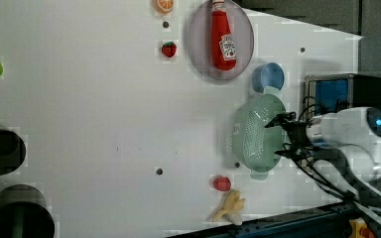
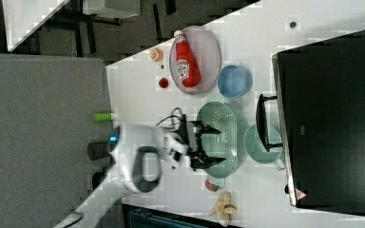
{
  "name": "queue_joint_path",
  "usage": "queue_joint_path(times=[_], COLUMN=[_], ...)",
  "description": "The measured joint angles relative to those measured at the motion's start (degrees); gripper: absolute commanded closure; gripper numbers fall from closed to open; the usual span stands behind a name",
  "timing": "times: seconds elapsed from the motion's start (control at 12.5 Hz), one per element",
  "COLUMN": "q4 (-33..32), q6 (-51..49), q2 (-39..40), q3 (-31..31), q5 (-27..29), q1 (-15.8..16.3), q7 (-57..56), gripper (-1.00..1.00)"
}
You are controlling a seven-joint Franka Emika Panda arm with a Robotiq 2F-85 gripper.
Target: Drag strainer left to right.
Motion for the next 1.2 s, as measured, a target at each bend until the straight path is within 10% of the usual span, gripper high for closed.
queue_joint_path(times=[0.48,0.88,1.2], q4=[19.0,33.7,33.5], q6=[-31.2,-50.3,-50.2], q2=[-20.0,-29.3,-28.3], q3=[-1.3,-2.6,-2.3], q5=[19.6,16.5,15.9], q1=[0.7,0.7,1.5], q7=[-21.7,-30.1,-33.4], gripper=[-1.00,-1.00,-1.00])
